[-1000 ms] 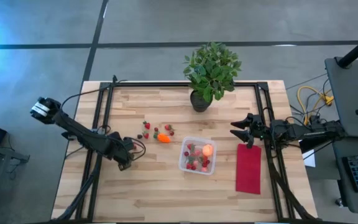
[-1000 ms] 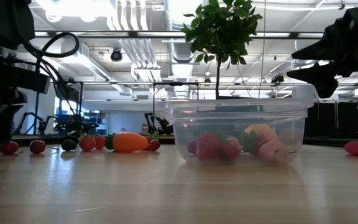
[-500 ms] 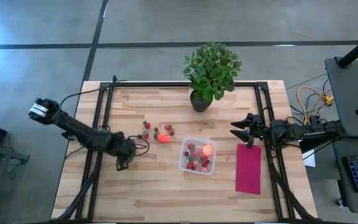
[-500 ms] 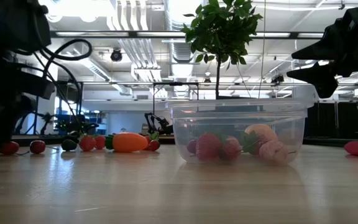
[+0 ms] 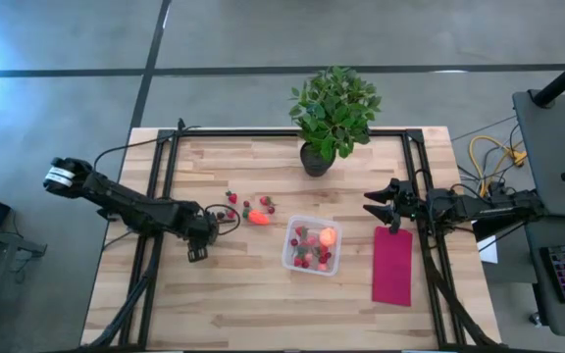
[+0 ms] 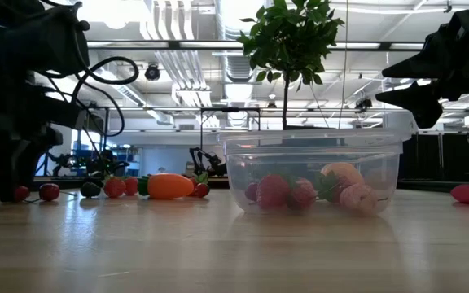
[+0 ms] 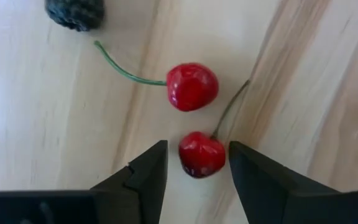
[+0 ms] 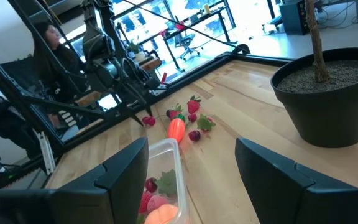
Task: Pick and placing Produce into tupperware
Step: Put the red cherry into the transparent bin
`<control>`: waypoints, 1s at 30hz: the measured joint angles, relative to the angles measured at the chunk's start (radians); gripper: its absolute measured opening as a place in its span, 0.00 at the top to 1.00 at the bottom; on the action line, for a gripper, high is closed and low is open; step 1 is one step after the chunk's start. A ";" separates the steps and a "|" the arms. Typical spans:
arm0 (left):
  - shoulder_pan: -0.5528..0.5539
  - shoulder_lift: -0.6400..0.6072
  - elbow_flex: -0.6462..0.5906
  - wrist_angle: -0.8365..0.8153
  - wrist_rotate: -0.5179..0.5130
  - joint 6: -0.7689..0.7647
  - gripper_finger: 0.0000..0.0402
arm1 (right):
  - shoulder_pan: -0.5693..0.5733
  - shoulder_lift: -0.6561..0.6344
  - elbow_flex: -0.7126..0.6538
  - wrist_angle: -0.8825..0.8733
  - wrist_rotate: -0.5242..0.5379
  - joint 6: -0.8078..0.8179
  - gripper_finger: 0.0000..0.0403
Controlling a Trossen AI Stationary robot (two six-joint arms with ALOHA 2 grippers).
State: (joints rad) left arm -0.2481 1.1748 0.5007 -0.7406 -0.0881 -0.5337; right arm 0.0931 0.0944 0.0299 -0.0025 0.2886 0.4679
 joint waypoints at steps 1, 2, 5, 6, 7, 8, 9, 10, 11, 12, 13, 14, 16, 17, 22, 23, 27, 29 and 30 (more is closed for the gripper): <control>0.000 0.000 0.000 0.000 0.004 0.000 0.61 | 0.000 0.000 0.000 0.000 0.000 0.000 0.42; 0.000 0.000 0.000 0.000 0.006 0.000 0.62 | 0.000 0.000 0.000 0.000 0.000 0.000 0.42; 0.000 0.000 0.000 0.000 0.009 0.000 0.66 | 0.000 0.000 0.000 0.000 0.000 0.000 0.42; 0.000 0.000 0.000 0.000 0.009 0.000 0.69 | 0.000 0.000 0.000 0.000 0.000 0.000 0.42; 0.000 0.000 0.000 0.000 0.009 0.000 0.71 | 0.000 0.000 0.000 0.000 0.000 0.000 0.42; 0.000 0.000 0.000 0.000 0.009 0.000 0.74 | 0.000 0.000 0.000 0.000 0.000 0.000 0.42; 0.000 0.000 0.000 0.000 0.009 0.000 0.76 | 0.000 0.000 0.000 0.000 0.000 0.000 0.42; 0.000 0.000 0.000 0.000 0.008 0.000 0.79 | 0.000 0.000 0.000 0.000 0.000 0.000 0.42; 0.000 0.000 0.001 0.000 0.007 0.000 0.81 | 0.000 0.000 0.000 0.000 0.000 0.000 0.42; 0.000 0.000 0.004 -0.001 0.006 0.000 0.83 | 0.000 0.000 0.000 0.000 0.000 0.000 0.42; 0.000 0.000 0.010 0.000 0.004 0.000 0.84 | 0.000 0.000 0.000 0.000 0.000 0.000 0.42; 0.000 0.000 0.019 0.000 -0.001 0.000 0.85 | 0.000 0.000 0.000 0.000 0.000 0.000 0.42; 0.000 0.000 0.037 0.001 -0.019 0.000 0.86 | 0.000 0.000 0.000 0.000 0.000 0.000 0.42; 0.000 0.000 0.048 -0.001 -0.026 -0.001 0.86 | 0.000 0.000 0.000 0.000 0.000 0.000 0.42; 0.000 0.000 0.167 -0.002 -0.056 0.010 0.86 | 0.000 0.000 0.000 0.000 0.000 0.000 0.42; 0.000 0.000 0.204 0.002 -0.071 0.033 0.86 | 0.000 0.000 0.000 0.000 0.000 0.000 0.42; 0.013 0.026 0.325 0.072 -0.145 0.199 0.86 | 0.000 0.000 0.000 0.000 0.000 0.000 0.42; 0.036 0.068 0.375 0.117 -0.153 0.292 0.86 | 0.000 0.000 0.000 0.000 0.000 0.000 0.42; 0.052 0.096 0.401 0.141 -0.153 0.344 0.85 | 0.000 0.000 0.000 0.000 0.000 0.000 0.42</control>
State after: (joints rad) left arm -0.1958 1.2707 0.9017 -0.5993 -0.2413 -0.1899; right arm 0.0932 0.0944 0.0299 -0.0025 0.2886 0.4679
